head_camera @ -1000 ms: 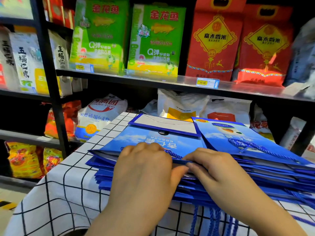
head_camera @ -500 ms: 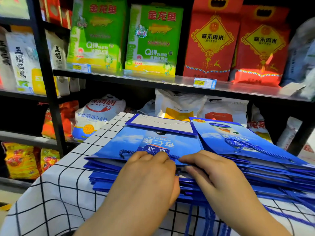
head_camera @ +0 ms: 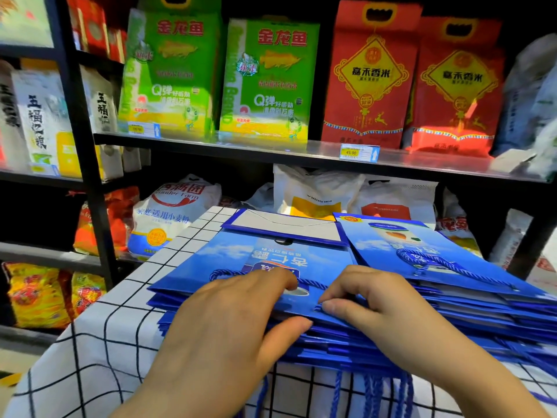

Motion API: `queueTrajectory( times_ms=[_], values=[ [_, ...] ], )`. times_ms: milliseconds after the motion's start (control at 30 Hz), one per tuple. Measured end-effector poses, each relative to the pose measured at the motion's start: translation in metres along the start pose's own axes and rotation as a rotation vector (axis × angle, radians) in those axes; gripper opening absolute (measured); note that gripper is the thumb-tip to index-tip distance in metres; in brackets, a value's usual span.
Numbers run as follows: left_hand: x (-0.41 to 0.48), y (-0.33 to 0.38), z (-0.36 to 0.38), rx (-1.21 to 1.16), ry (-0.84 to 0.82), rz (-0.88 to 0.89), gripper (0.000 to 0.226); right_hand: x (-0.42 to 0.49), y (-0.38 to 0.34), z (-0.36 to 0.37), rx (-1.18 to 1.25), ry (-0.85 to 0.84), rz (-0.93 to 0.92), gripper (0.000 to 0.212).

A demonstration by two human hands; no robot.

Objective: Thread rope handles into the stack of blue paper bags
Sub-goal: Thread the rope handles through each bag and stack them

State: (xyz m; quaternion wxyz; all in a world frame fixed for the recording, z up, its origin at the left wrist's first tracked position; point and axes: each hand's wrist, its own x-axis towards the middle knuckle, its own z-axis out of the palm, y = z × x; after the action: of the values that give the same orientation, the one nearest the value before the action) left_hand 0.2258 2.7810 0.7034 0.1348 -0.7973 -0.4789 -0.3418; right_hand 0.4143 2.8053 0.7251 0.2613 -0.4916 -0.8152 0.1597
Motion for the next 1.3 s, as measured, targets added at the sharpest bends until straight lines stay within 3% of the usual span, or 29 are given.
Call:
queueTrajectory(
  times_ms=[167, 300, 400, 467, 533, 600, 700, 800, 933, 1067, 1300],
  values=[
    [-0.001, -0.005, 0.001, 0.055, -0.077, 0.002, 0.035, 0.005, 0.003, 0.003, -0.026, 0.185, 0.031, 0.026],
    [-0.007, -0.007, 0.002, -0.006, -0.111, -0.040, 0.034, 0.006, 0.006, 0.004, 0.004, 0.230, 0.051, 0.025],
    [-0.002, -0.004, -0.015, -0.024, -0.156, -0.147, 0.050, 0.006, 0.013, -0.006, -0.051, 0.343, 0.103, 0.018],
    [0.000, -0.012, -0.029, -0.074, -0.028, -0.257, 0.058, 0.006, 0.014, -0.013, -0.182, 0.338, 0.216, 0.024],
    [0.004, -0.025, -0.038, -0.138, 0.067, -0.358, 0.046, 0.008, 0.012, -0.014, -0.370, 0.266, 0.299, 0.037],
    [0.010, -0.048, -0.040, 0.059, 0.148, -0.457, 0.043, 0.009, 0.006, -0.010, -0.480, 0.179, 0.343, 0.049],
    [0.014, -0.088, -0.032, 0.292, -0.109, -0.615, 0.043, 0.011, -0.001, -0.006, -0.544, 0.097, 0.396, 0.056],
    [0.009, -0.111, -0.022, 0.180, -0.337, -0.660, 0.049, 0.012, -0.007, -0.006, -0.584, 0.059, 0.425, 0.052],
    [0.003, -0.114, -0.018, 0.065, -0.256, -0.683, 0.041, 0.012, -0.007, -0.002, -0.456, 0.064, 0.439, 0.045],
    [0.000, -0.112, -0.027, 0.007, -0.087, -0.672, 0.032, 0.015, -0.002, 0.001, -0.241, 0.171, 0.405, 0.040],
    [0.020, -0.089, -0.051, -0.066, 0.063, -0.613, 0.036, 0.028, 0.007, -0.029, 0.159, 0.353, 0.346, 0.020]
  ],
)
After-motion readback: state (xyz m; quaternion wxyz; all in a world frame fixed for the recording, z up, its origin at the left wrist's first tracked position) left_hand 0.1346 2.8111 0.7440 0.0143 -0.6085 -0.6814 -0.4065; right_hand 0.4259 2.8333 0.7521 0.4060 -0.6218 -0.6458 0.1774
